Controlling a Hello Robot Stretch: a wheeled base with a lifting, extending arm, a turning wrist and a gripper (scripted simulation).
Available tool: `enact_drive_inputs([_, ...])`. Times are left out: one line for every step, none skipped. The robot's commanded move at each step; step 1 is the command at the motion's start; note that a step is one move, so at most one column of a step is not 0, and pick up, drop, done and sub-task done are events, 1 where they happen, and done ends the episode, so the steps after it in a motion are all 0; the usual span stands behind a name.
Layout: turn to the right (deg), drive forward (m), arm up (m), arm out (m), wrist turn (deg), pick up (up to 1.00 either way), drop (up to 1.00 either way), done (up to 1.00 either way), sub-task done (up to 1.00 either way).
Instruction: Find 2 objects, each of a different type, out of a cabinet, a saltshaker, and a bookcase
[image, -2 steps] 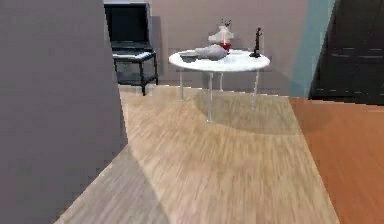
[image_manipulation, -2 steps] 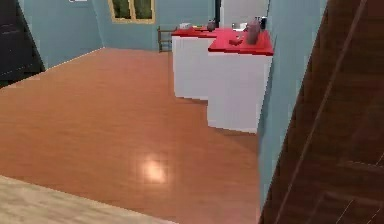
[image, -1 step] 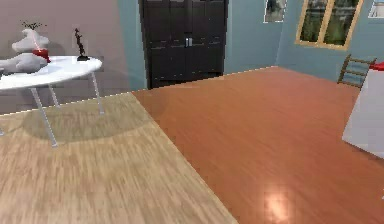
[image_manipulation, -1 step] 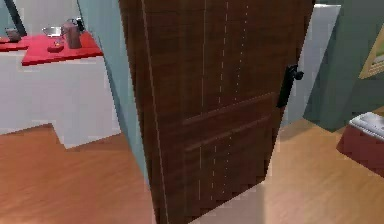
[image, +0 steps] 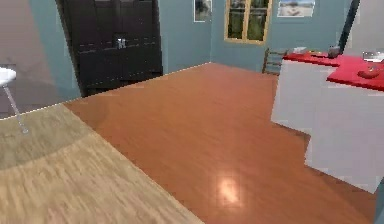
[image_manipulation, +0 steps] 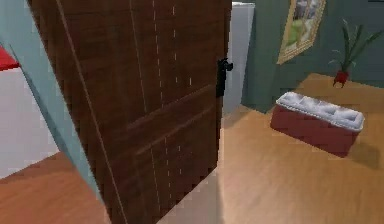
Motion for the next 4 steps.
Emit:
enact_drive_inputs([3.0, 0.0, 0.0, 0.0, 0.0, 0.0, 0.0, 0.0, 0.0])
enact_drive_inputs([0.0, 0.6, 0.0, 0.0, 0.0, 0.0, 0.0, 0.0, 0.0])
enact_drive_inputs([9.0, 0.0, 0.0, 0.0, 0.0, 0.0, 0.0, 0.0, 0.0])
enact_drive_inputs([0.0, 1.0, 0.0, 0.0, 0.0, 0.0, 0.0, 0.0, 0.0])
